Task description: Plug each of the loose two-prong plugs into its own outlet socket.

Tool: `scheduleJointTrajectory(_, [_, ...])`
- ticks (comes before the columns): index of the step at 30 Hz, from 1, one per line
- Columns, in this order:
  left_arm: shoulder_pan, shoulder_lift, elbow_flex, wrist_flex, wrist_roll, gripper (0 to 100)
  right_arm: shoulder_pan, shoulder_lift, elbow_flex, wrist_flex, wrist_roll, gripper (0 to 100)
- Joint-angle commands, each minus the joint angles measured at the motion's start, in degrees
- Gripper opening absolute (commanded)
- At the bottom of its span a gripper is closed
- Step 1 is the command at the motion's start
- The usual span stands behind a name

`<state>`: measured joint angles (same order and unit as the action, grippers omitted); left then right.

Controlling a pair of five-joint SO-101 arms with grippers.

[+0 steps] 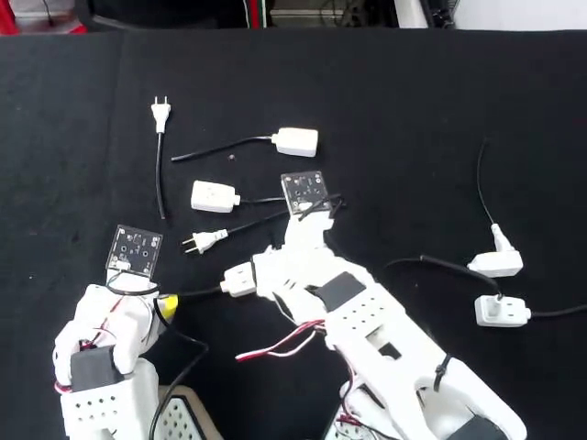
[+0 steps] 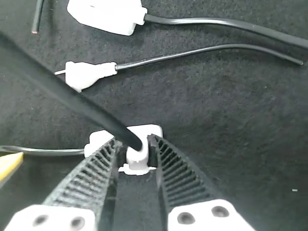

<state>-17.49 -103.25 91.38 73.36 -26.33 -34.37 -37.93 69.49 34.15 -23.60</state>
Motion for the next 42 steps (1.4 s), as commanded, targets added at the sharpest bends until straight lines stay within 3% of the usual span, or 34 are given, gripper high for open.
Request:
scheduleJointTrajectory(1, [-0.4, -0.2, -0.3, 0.1, -0.4, 30, 1.1, 0.7, -0.3, 0.8, -0.3, 1.1])
scheduleJointTrajectory(23, [-0.5, -0.2, -0.3, 0.1, -0.4, 30, 2.0, 0.9, 0.3, -2.4, -0.2, 1.1])
scheduleJointTrajectory(42, [-0.5, -0.2, -0.3, 0.1, -0.4, 30, -7.7, 0.9, 3.6, -2.2, 12.4, 1.1])
